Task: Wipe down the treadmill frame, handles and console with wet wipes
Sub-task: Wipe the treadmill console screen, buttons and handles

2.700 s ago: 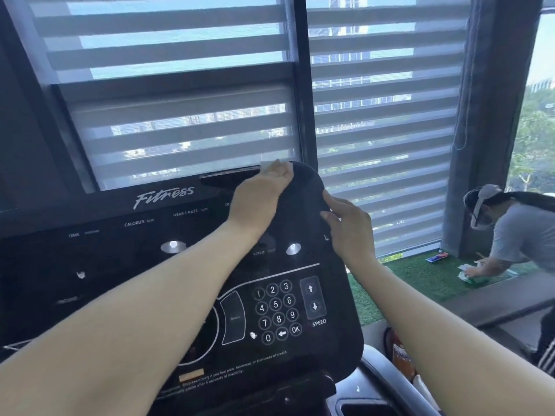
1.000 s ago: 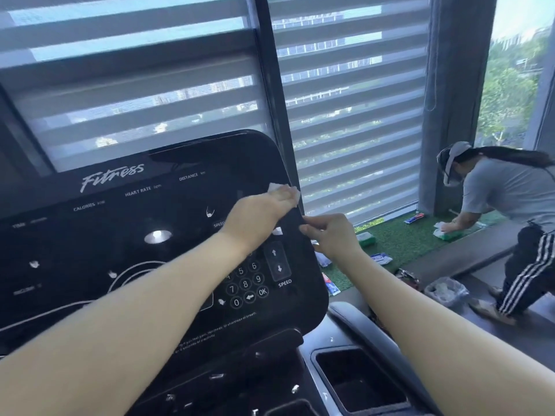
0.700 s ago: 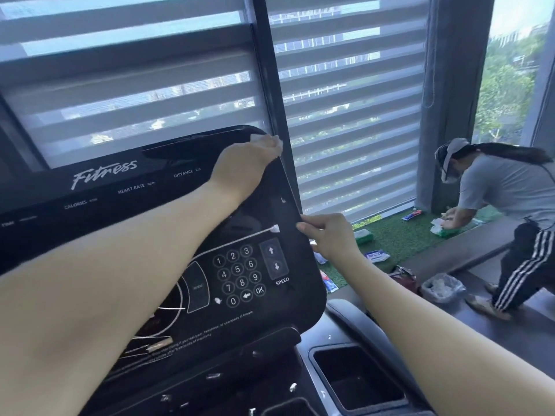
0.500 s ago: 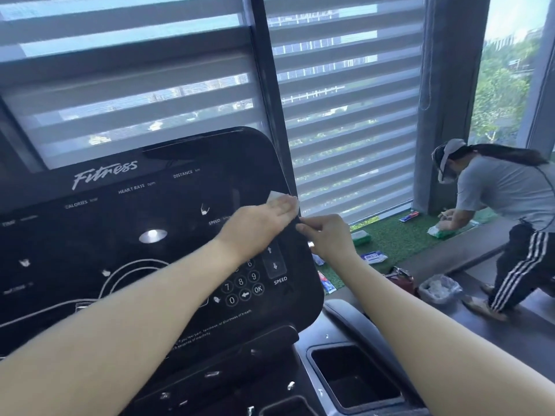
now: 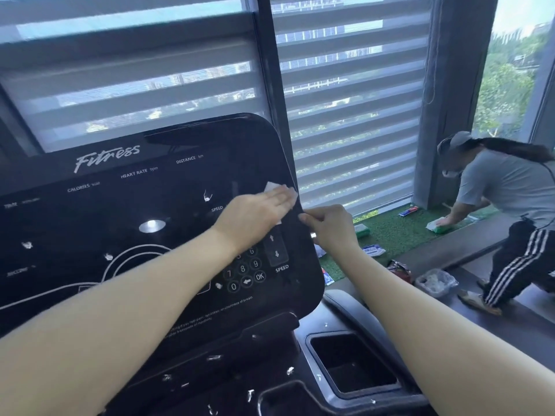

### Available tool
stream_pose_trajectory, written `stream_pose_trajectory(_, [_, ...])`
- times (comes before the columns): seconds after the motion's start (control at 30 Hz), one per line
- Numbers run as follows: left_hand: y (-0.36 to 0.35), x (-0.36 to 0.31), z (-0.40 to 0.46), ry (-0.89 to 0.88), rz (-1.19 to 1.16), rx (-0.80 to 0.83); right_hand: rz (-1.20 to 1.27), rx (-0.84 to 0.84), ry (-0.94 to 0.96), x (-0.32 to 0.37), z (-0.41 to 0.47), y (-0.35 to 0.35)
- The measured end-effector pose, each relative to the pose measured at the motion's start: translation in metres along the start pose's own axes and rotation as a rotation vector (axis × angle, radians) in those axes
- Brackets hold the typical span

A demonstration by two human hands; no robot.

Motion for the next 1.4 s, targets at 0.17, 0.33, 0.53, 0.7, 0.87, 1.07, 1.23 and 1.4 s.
stream_pose_trajectory(0.17, [-0.003, 0.004, 0.010, 0.094, 0.044, -0.013, 0.009, -0.005, -0.005, -0.001, 0.000, 0.000])
stream_pose_trajectory(0.33, [-0.004, -0.015, -0.007, 0.021, 0.089, -0.033, 0.006, -0.002, 0.001, 0.001, -0.001, 0.001])
stream_pose_trajectory(0.53, [-0.006, 0.001, 0.011, 0.053, 0.096, 0.022, 0.021, 0.004, -0.014, 0.001, -0.001, 0.001])
stream_pose_trajectory(0.7, [-0.001, -0.017, -0.008, 0.010, 0.179, 0.005, 0.018, -0.001, -0.009, 0.002, -0.002, 0.001])
stream_pose_trajectory(0.87, [0.001, 0.000, 0.008, 0.041, 0.202, 0.049, 0.010, 0.004, -0.021, 0.002, -0.002, 0.001])
stream_pose_trajectory(1.07, [-0.004, -0.019, -0.011, -0.020, 0.202, 0.095, 0.014, 0.007, -0.023, 0.002, -0.004, 0.001])
stream_pose_trajectory(1.23, [0.002, 0.002, 0.001, 0.025, 0.193, 0.095, 0.003, 0.007, -0.029, 0.004, -0.003, 0.001])
stream_pose_trajectory(1.4, [0.006, 0.018, 0.014, 0.235, 0.126, 0.109, -0.002, -0.001, -0.035, 0.004, -0.005, 0.001])
Point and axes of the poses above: each hand's wrist, its own z-axis towards the middle knuckle, its own y-axis out of the back of the hand, x = y × z, the point moved 4 cm from there along z, towards the middle knuckle, and after that the axes turned 3 degrees about z, right-handed, at the moved point
